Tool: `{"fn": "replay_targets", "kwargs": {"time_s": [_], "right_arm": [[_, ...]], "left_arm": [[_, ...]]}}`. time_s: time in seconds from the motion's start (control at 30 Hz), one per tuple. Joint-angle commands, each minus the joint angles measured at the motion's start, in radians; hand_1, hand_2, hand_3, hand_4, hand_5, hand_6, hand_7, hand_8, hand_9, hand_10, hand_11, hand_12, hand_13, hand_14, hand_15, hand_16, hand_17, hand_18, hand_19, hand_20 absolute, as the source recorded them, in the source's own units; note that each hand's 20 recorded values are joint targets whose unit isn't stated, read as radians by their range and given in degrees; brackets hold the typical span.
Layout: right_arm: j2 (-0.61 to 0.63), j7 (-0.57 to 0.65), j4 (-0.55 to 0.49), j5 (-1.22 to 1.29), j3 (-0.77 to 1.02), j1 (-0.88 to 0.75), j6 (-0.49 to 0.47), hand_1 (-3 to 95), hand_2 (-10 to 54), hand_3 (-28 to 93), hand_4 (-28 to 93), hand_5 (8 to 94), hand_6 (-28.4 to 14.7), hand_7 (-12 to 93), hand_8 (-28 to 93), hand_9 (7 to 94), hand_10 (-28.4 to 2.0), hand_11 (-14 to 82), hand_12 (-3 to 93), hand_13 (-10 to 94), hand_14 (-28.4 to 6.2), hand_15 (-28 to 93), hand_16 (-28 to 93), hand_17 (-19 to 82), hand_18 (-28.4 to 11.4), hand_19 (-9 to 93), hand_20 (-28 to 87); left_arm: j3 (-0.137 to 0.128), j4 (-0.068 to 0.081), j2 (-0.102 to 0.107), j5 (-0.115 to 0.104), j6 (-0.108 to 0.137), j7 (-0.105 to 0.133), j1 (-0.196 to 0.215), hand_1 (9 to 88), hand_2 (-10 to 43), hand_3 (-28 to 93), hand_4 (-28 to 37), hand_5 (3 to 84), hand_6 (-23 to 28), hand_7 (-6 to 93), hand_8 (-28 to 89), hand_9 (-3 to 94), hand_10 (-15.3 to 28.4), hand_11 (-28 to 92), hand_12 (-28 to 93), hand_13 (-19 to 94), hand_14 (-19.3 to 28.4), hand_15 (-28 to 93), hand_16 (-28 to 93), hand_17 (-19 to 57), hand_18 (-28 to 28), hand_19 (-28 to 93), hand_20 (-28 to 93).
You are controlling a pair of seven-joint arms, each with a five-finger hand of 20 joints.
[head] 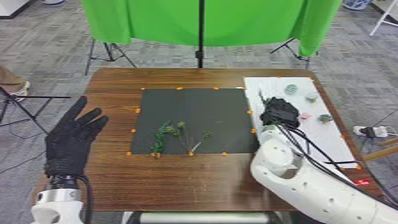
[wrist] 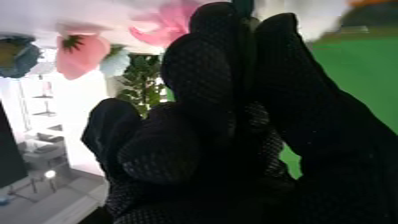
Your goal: Arrange flowers
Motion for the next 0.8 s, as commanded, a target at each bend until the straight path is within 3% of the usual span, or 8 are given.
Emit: {"fn": "replay_targets", "kwargs": {"time_s": [0.03,0.2,0.4,0.6,0.8], "right_arm": [[0.079,-0.011,-0.125,-0.079,0.035,0.021,0.080,58.0,-9.5,73,-28,91.6,-5.7,20,11,88.9,-13.1,50.0,25.6,80,-10.1,86,19,45,-28.4,93,64],[0.112,-0.042,-0.242,-0.098,0.054,0.007,0.081,57.9,-9.5,74,-28,92.2,-6.1,20,12,89.1,-13.1,50.0,26.1,80,-10.2,86,19,45,-28.4,93,65],[0.111,-0.132,-0.362,-0.128,0.075,-0.089,-0.100,57.9,-9.5,75,-28,92.4,-6.4,19,13,89.1,-13.3,50.1,26.7,80,-10.5,86,20,45,-28.3,93,66],[0.063,-0.181,-0.372,-0.109,0.040,-0.150,-0.269,57.9,-9.5,74,-28,92.3,-6.2,19,14,88.8,-13.5,50.8,26.4,80,-10.7,86,20,45,-28.3,93,66],[0.018,-0.179,-0.309,-0.114,-0.029,-0.124,-0.335,57.7,-9.5,74,-28,92.0,-6.3,19,14,88.1,-13.5,51.4,26.3,80,-11.0,86,20,45,-28.3,93,67]], "left_arm": [[0.000,-0.002,0.018,-0.013,0.011,0.030,0.029,25.4,9.6,74,-21.9,33.8,8.0,12.1,-9,34.0,20.2,28,13,24,25.9,56,-8,-8.7,23.5,49,25],[-0.001,-0.002,0.028,-0.013,0.013,0.033,0.022,25.4,9.7,74,-21.9,33.8,8.0,12.1,-9,34.1,20.2,28,13,24,25.8,56,-8,-8.7,23.5,49,25],[-0.015,-0.008,0.018,-0.002,0.007,0.010,0.025,25.5,9.8,74,-21.7,33.9,8.1,12.1,-9,34.1,20.2,28,13,24,25.9,56,-8,-8.7,23.5,49,25],[-0.021,-0.012,0.019,-0.003,0.006,0.002,0.020,25.6,9.8,74,-21.7,33.9,8.1,12.1,-9,34.1,20.2,28,13,24,25.8,56,-8,-8.7,23.5,49,25],[-0.029,-0.014,0.009,0.002,0.003,-0.010,0.020,25.6,9.7,74,-21.8,33.9,8.1,12.2,-9,34.0,20.2,28,13,24,25.9,56,-8,-8.7,23.5,49,25]]}}
